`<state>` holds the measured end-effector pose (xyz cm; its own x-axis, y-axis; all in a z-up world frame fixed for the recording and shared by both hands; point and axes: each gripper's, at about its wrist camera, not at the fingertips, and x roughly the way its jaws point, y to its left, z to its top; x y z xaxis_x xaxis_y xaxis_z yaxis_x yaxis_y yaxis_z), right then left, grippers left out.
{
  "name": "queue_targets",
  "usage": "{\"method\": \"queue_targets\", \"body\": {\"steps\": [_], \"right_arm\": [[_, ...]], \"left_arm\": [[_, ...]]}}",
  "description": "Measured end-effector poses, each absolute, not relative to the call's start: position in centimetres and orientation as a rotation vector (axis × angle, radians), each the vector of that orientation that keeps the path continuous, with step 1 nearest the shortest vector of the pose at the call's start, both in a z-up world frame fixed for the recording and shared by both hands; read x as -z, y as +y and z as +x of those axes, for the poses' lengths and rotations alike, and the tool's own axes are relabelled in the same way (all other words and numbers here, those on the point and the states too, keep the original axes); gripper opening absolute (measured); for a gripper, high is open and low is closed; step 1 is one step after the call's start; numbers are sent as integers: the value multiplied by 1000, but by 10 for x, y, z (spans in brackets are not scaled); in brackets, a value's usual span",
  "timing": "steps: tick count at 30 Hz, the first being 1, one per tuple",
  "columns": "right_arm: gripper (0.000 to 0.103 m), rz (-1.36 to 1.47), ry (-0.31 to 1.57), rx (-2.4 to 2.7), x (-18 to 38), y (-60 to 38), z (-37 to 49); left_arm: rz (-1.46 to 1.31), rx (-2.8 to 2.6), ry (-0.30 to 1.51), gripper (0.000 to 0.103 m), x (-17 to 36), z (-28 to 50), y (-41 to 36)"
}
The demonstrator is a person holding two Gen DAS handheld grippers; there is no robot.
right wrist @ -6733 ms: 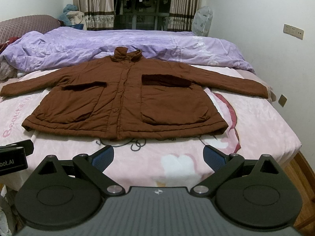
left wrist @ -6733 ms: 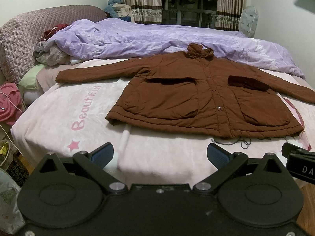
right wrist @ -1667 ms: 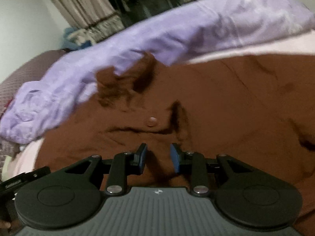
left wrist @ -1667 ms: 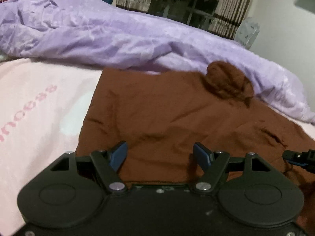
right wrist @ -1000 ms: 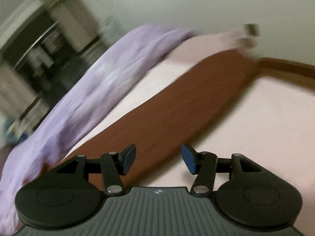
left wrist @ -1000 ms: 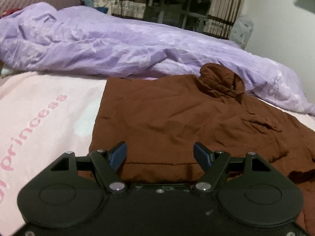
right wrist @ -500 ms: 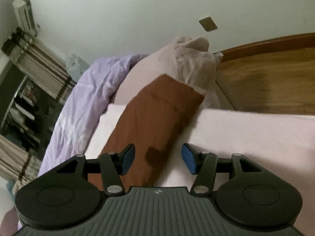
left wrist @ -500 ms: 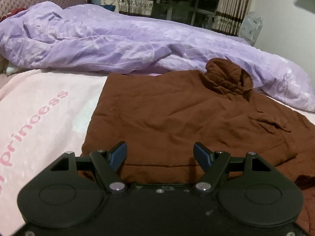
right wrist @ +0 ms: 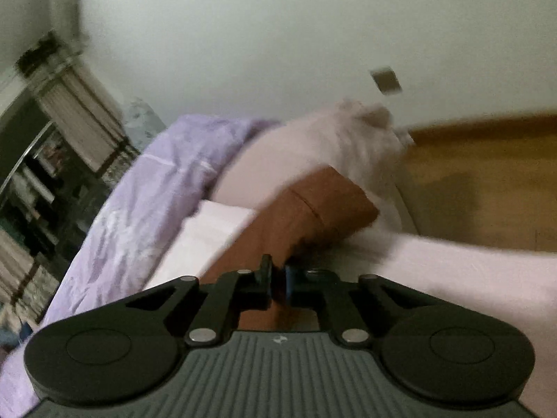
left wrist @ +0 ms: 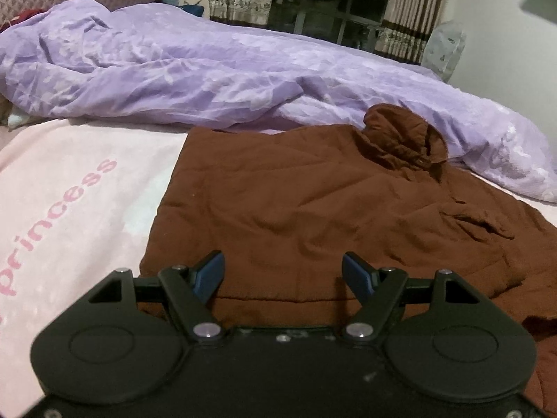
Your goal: Fold large clothes
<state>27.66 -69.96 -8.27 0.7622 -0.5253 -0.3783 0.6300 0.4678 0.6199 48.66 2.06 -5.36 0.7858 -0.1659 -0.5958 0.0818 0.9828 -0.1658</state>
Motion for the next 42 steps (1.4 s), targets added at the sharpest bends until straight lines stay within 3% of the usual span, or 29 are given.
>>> {"method": "queue_targets", "body": {"steps": [9, 14, 16, 17, 18, 20, 25, 32, 34, 35, 36, 37, 42], "right_arm": [[5, 511, 18, 355, -30, -559, 326], [6, 367, 49, 71, -50, -442, 368], [13, 321, 108, -40, -39, -395, 388], [27, 302, 139, -85, -32, -375, 398], [47, 269, 193, -129, -22, -353, 409], [62, 186, 317, -149, 0, -318, 426], [61, 246, 358, -173, 15, -328, 408], [66, 532, 349, 59, 33, -440, 374], [66, 584, 371, 93, 45, -462, 370], [66, 599, 383, 101, 51, -469, 371], [66, 609, 394, 106, 57, -473, 372], [66, 621, 404, 108, 62, -477, 373], [65, 649, 389, 81, 64, -481, 376]], "left_arm": [[-194, 185, 637, 75, 50, 480, 36], [-270, 240, 647, 75, 49, 475, 38], [-293, 263, 653, 75, 48, 473, 33], [-304, 279, 657, 75, 48, 474, 30], [-319, 300, 664, 75, 47, 474, 26], [-367, 349, 683, 75, 46, 477, 17], [-479, 470, 720, 75, 47, 489, -12], [-591, 512, 797, 72, 64, 530, -71], [-601, 480, 806, 68, 69, 542, -84], [-612, 481, 808, 60, 71, 546, -88], [-619, 485, 805, 43, 71, 549, -92], [-622, 494, 810, 12, 72, 551, -93], [-644, 555, 760, 12, 56, 530, -81]]}}
